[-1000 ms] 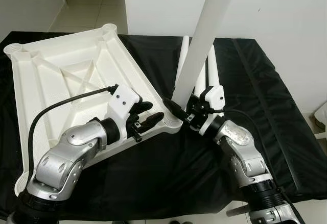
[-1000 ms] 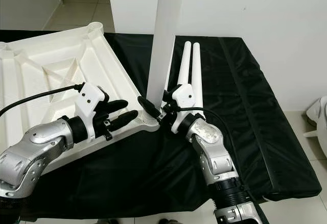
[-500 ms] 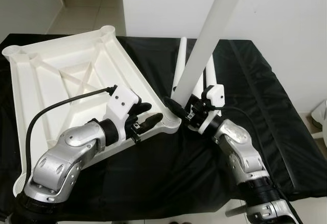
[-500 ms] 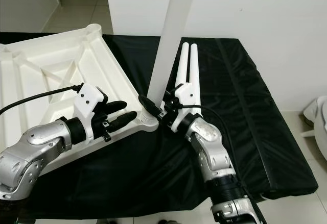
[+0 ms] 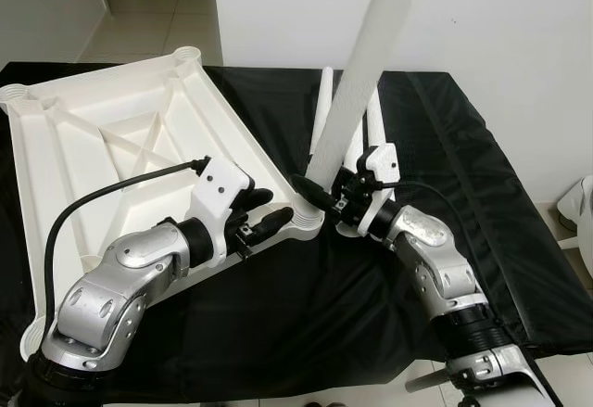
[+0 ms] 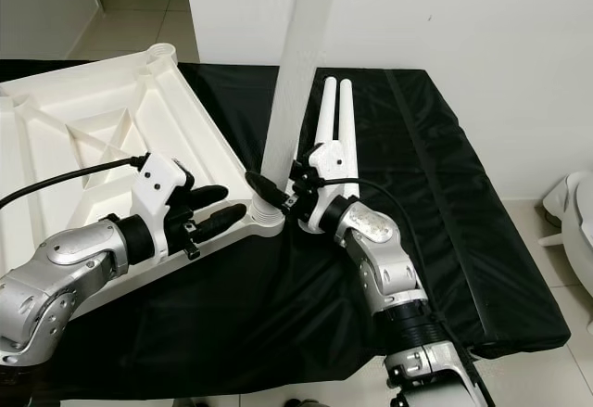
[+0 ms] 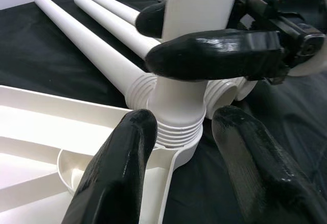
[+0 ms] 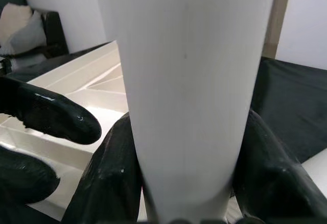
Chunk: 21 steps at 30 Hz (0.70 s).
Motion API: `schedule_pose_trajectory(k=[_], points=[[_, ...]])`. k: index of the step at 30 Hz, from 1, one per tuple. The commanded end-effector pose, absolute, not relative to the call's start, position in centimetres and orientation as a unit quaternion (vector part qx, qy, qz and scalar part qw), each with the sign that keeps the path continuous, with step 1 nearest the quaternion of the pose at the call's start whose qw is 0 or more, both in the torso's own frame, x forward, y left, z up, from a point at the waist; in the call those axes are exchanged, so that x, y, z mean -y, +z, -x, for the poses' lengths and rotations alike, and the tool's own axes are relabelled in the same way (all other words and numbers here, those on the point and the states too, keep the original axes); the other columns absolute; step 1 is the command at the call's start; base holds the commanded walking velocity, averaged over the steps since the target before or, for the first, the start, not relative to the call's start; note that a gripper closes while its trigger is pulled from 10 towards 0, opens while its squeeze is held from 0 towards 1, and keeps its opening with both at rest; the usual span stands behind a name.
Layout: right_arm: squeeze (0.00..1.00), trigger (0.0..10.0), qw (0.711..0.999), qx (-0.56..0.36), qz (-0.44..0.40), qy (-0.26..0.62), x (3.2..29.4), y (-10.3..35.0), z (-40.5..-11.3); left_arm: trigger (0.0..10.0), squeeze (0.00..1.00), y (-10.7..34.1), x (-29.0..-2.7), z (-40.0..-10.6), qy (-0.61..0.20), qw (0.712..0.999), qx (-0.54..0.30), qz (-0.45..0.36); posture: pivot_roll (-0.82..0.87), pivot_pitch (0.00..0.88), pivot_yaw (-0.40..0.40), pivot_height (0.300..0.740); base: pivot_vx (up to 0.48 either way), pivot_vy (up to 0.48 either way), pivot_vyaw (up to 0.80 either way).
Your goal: Building children table
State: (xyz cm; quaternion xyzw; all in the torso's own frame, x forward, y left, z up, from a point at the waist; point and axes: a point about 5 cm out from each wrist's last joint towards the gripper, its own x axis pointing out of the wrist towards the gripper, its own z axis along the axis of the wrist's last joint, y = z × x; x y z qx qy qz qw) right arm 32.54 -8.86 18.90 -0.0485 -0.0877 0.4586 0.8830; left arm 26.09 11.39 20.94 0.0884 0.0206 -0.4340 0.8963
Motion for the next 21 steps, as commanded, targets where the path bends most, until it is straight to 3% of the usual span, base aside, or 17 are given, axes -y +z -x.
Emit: schedule_pose_trajectory(k=[1,15,21], points=[[0.00,10.0,0.885,-0.029,0.050,0.462,9.1,14.3,-32.2,10.0,0.00,21.0,-11.5,-25.8,-0.427,0.900,-0.020,-0.086,0.01,0.159,-0.040,0.740,0.000,0.000,0.00],[0.00,10.0,0.882,0.006,-0.016,0.470,9.5,14.8,-32.3,10.0,0.00,21.1,-11.5,-25.8,-0.424,0.902,-0.020,-0.083,0.01,0.152,-0.046,0.740,0.000,0.000,0.00],[0.00,10.0,0.898,0.001,-0.053,0.436,10.0,14.7,-32.9,10.0,0.00,21.1,-11.5,-25.8,-0.424,0.902,-0.020,-0.083,0.01,0.139,-0.049,0.740,0.000,0.000,0.00]])
